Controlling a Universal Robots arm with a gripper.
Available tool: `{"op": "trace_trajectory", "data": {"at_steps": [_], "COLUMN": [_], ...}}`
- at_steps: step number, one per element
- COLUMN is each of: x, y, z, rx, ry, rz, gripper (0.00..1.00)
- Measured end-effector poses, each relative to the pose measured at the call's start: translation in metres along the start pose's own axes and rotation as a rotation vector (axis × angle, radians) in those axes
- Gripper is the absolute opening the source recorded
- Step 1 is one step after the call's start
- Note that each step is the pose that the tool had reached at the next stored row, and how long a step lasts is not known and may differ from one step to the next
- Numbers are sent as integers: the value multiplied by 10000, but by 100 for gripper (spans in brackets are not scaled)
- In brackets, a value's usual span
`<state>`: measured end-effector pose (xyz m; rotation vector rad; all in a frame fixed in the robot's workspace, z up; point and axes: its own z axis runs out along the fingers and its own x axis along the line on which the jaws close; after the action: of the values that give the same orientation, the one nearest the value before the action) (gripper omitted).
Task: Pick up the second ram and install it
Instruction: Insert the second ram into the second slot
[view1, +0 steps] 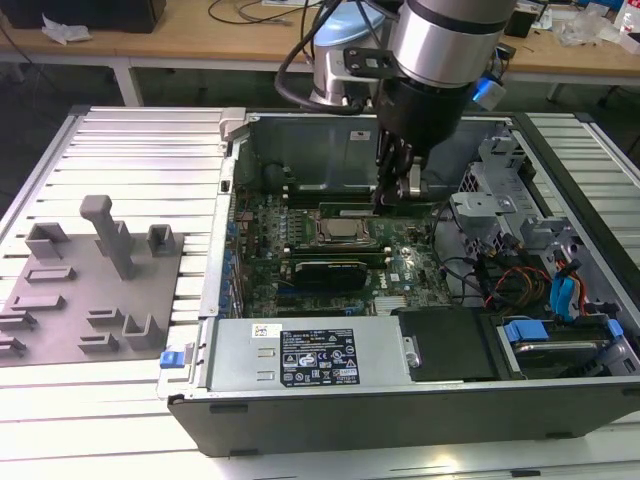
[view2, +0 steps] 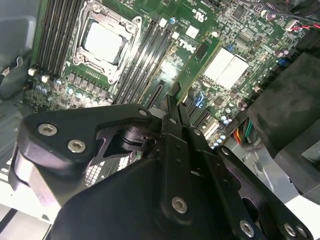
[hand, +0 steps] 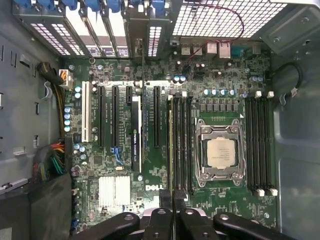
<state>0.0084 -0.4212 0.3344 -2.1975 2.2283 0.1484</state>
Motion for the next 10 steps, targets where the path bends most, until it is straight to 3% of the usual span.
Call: {"op": "trace_trajectory", "data": {"at_steps": [10], "x": [9], "y": [-5], "z": [132], "rx": [4], "ry": [-9], "rz": [49], "gripper": [13]}}
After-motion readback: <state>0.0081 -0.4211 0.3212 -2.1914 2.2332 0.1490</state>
